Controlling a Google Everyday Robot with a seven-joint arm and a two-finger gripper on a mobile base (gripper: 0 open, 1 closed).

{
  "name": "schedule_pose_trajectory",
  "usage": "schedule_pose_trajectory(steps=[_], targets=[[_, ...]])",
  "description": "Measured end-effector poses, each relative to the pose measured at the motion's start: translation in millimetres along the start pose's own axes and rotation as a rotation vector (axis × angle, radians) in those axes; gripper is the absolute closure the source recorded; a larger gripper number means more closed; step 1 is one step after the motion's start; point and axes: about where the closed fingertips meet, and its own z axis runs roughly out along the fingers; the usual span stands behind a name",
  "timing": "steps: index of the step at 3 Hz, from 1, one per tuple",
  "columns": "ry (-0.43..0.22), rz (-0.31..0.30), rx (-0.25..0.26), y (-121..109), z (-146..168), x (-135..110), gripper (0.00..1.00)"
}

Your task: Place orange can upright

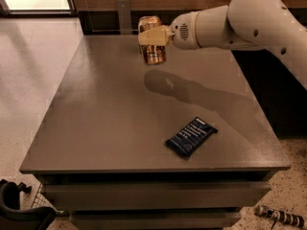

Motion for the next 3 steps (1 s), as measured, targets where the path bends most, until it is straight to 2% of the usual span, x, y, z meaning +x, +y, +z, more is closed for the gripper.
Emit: schedule_pose_trajectory(steps=[2,3], targets=[[-0.105,-0.295,-0.058,30.9,17.0,14.0,1.00],[-0.174,-0.377,-0.119,39.8,32.8,23.3,1.00]])
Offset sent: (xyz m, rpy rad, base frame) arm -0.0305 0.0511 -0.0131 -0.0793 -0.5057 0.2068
